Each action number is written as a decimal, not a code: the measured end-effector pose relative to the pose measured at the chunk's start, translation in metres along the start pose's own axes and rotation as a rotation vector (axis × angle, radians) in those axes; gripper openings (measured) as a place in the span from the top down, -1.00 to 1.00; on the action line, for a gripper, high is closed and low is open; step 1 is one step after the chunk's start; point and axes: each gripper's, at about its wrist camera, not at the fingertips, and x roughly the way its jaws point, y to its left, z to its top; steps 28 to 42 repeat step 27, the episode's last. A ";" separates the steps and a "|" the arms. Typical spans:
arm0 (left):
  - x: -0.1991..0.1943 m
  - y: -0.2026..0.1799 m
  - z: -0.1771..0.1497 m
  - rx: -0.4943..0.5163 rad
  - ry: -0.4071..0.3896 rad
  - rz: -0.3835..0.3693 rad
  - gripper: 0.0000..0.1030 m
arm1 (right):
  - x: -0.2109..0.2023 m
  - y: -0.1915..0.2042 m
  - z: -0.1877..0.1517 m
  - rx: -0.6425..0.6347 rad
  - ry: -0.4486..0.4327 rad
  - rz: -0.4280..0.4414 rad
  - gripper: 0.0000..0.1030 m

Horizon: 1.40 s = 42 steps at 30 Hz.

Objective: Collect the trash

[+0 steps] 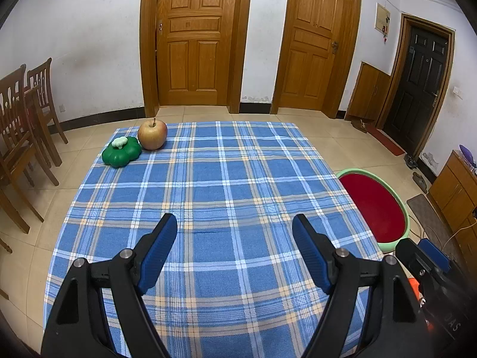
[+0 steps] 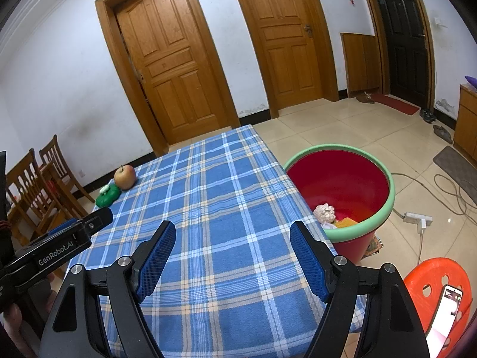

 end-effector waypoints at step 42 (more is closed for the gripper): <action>0.000 0.001 0.000 0.002 0.000 0.001 -0.53 | -0.001 0.004 -0.002 -0.002 0.000 0.002 -0.55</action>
